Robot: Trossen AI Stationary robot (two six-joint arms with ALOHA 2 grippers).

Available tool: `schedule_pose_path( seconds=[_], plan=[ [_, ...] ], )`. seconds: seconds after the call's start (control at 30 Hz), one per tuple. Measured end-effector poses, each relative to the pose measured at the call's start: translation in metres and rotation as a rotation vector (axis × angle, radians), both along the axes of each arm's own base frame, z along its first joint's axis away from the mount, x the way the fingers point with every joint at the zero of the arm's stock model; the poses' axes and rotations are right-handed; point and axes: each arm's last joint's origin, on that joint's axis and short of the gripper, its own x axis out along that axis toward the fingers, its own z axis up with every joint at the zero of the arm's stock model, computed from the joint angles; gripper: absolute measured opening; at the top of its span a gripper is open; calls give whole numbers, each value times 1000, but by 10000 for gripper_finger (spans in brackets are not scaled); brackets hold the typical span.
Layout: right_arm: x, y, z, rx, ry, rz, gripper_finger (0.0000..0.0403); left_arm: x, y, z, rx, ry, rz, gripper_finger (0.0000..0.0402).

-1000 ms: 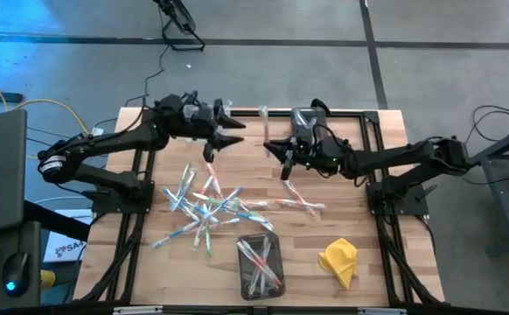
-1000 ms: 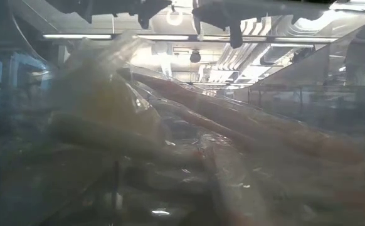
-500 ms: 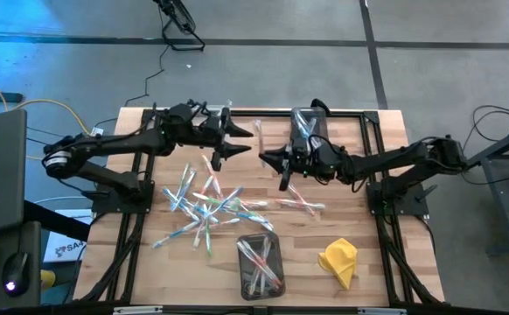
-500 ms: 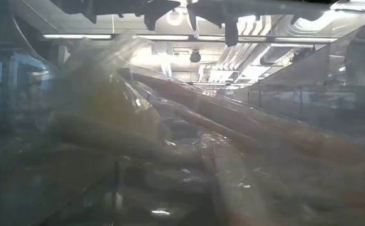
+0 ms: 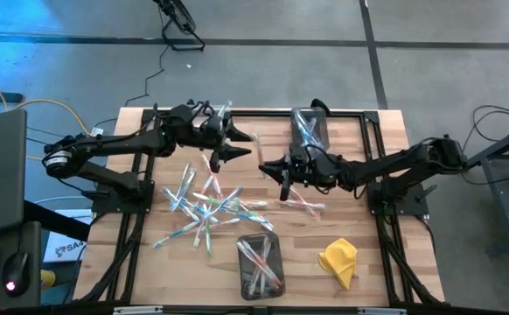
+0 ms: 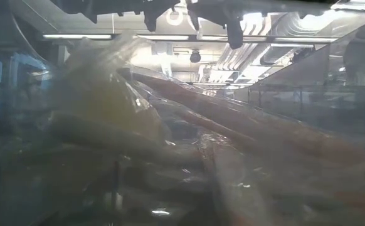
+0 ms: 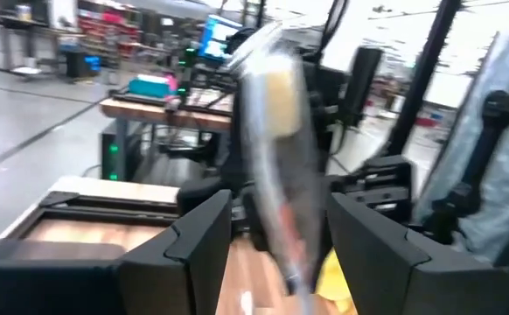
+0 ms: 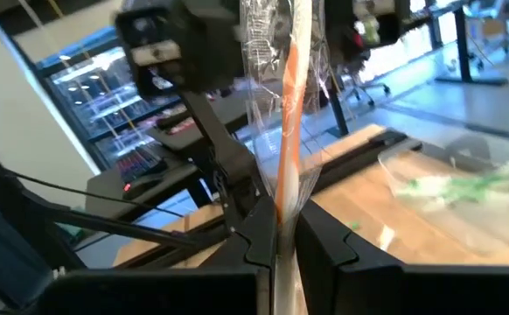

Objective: Pick & Place Toothbrushes
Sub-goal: Put the orange toothbrush into the bottom black bin

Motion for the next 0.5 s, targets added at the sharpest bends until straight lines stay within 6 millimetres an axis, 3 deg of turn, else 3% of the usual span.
schedule_pose_path(
  seconds=[0.23, 0.5],
  plan=[
    [-1, 7, -2, 21, 19, -7, 17, 4, -9, -2, 6, 6, -82, 187],
    [-1, 6, -6, 16, 55, -10, 17, 20, -13, -15, -29, 32, -47, 187]
  ],
)
